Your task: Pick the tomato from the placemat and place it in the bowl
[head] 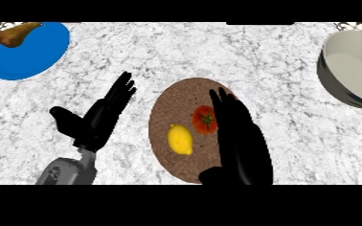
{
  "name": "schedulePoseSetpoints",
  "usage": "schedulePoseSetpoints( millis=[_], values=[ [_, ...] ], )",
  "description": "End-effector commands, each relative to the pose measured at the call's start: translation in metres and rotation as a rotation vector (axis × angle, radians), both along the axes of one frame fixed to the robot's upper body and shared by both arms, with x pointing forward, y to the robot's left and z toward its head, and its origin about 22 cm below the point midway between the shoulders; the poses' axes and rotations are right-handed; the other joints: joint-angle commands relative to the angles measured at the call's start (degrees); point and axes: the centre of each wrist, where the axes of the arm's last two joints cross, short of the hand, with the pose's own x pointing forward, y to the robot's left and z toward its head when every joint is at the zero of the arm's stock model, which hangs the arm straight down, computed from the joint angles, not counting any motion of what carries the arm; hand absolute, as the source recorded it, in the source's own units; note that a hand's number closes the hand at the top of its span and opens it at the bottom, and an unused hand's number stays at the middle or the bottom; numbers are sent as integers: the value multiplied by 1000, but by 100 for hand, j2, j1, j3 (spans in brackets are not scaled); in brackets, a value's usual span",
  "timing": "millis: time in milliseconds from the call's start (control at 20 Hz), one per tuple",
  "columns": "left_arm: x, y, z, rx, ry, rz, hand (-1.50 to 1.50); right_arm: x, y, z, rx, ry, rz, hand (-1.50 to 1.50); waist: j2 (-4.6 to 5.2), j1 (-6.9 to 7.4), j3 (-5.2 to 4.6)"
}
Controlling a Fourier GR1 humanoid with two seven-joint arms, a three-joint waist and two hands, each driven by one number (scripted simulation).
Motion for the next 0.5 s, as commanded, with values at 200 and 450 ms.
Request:
schedulePoseSetpoints(
  millis=[200,450],
  values=[
    [2,3,-5,6,4,-4,0,23,20,-15,-103,179,-94,-150,14,5,6],
    [-8,-6,-16,-11,1,-2,0,20,25,-32,-136,206,-81,-150,5,-3,8]
  ],
)
